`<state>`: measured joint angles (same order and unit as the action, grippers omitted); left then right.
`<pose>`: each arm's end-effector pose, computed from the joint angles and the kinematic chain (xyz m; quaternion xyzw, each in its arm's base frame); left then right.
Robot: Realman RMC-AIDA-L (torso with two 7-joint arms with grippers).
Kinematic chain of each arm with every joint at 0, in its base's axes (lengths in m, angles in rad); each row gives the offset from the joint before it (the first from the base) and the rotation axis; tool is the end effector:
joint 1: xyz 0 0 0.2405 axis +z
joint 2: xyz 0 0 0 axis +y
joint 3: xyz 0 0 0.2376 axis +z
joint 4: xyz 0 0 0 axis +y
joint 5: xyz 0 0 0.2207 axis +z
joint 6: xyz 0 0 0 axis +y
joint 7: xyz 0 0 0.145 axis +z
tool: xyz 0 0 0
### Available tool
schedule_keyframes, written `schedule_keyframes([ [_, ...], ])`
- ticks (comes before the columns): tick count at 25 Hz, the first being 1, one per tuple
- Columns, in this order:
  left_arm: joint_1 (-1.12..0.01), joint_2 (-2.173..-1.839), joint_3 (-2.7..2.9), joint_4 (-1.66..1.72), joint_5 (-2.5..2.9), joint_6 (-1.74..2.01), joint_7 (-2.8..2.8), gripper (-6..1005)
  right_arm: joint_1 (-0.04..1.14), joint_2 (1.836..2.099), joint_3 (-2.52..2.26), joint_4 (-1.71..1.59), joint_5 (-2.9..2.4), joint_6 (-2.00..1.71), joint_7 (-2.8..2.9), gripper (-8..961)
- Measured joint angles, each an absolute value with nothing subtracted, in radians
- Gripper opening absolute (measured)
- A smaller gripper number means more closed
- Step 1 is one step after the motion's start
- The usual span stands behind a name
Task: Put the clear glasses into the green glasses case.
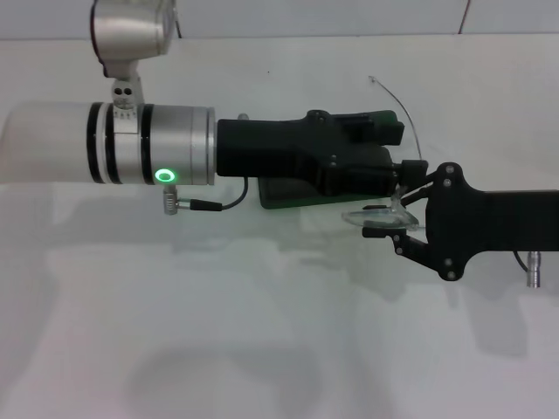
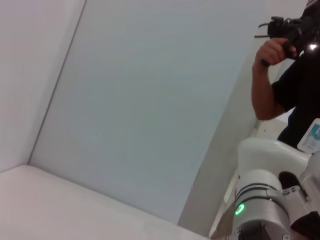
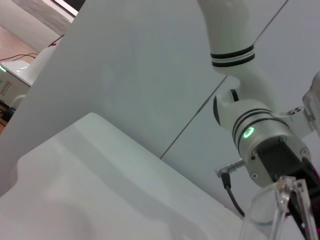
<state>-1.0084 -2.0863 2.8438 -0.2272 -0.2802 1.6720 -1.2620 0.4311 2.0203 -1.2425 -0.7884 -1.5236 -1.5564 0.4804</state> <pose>-0.1444 0.3494 -0.0545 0.9268 0.1778 0.3274 0.0473 0.2017 0.3138 -0.0051 -0.9052 -0.3083 0.2409 0.1660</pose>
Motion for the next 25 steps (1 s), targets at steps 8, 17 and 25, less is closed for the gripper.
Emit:
schedule_keyframes([
  [8, -1.011, -2.081, 2.844, -0.226, -0.309, 1.676, -1.258, 793, 0.421, 2.018, -1.238, -0.788, -1.524, -1.562, 0.48, 114],
  [17, -0.938, -2.054, 2.844, -0.338, -0.423, 1.647, -1.185, 794, 0.421, 2.016, -1.153, -0.79, -1.505, -1.771, 0.48, 114],
  [25, -0.917, -2.08, 2.844, -0.344, -0.438, 1.562, -1.09, 792, 0.558, 2.023, -1.171, -0.657, -1.414, -1.896, 0.464, 114],
])
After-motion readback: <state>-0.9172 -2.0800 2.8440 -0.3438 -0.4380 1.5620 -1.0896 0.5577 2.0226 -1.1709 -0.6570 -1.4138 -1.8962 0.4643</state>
